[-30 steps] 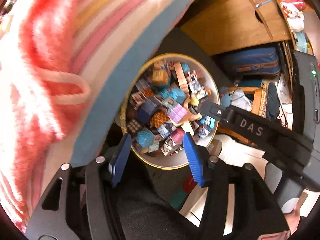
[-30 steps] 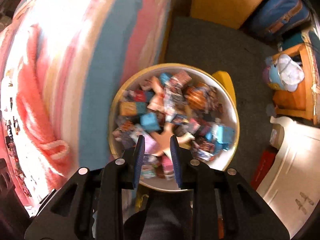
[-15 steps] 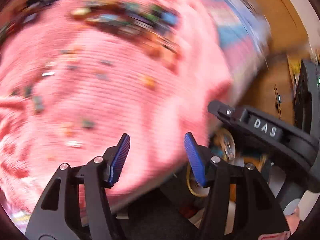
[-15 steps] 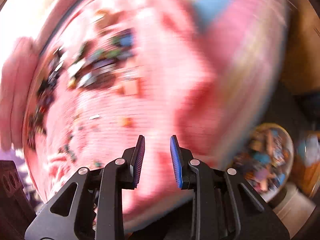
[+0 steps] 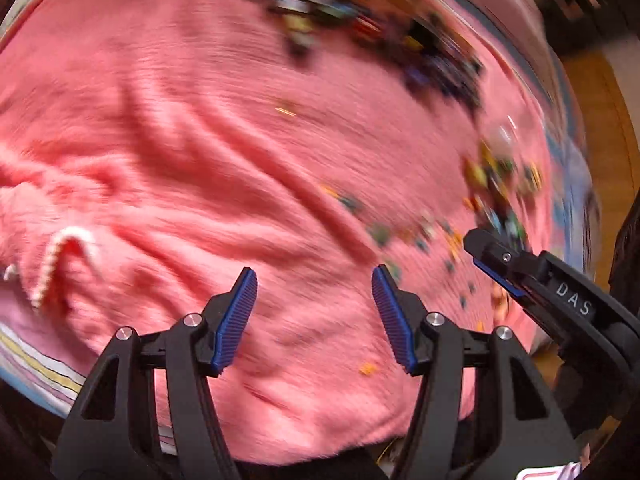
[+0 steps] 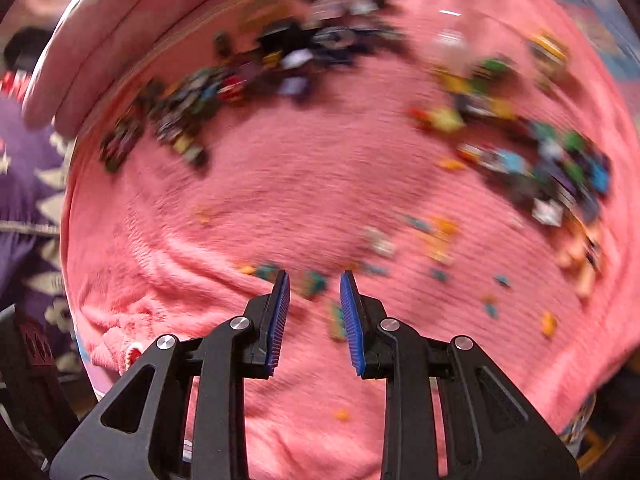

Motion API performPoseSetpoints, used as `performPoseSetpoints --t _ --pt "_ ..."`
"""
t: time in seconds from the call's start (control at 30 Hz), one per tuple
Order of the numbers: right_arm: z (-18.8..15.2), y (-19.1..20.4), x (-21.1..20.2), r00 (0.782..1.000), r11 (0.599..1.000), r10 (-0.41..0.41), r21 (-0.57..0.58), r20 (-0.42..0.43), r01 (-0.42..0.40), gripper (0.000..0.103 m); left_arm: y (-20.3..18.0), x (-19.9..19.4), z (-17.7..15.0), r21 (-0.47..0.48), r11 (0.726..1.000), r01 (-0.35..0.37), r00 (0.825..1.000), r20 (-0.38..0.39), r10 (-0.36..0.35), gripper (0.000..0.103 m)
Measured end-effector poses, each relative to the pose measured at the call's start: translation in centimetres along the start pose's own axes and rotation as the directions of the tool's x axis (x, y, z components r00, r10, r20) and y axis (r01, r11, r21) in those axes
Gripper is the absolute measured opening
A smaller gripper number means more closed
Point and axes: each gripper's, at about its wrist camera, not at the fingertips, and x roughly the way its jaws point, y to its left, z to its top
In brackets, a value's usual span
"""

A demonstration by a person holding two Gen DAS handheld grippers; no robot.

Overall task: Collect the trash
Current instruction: 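Bring both empty grippers back over the pink blanket, then close the right gripper on the yellow question-mark cube stack and lift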

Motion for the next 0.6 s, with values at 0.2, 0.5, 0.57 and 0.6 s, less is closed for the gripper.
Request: performPoseSetpoints --t 0.2,0.5,0.57,0.6 --pt "3.5 6.8 3.7 0.998 0.990 -0.001 -0.138 -0.055 -0.007 0.026 5.9 -0.5 2.4 -0.143 0.989 -0.027 0.998 0.045 0.034 0.058" --pt "9.3 12.7 8.5 0.997 0.968 -0.005 -0.250 -0.083 -0.016 0.027 10.2 0.0 8.9 -0.243 0.969 -0.052 0.994 0.077 0.073 0.059" --pt "10.5 13.8 9.5 0.996 0.960 -0.001 -0.277 -0.084 -0.022 0.033 10.2 0.3 10.1 -0.236 0.970 -0.051 0.994 0.082 0.073 0.060" --pt "10.8 14.2 9.8 0.996 0.957 -0.007 -0.289 -0.083 -0.018 0.037 10.1 0.5 10.6 -0.230 0.972 -0.055 0.994 0.082 0.075 0.060"
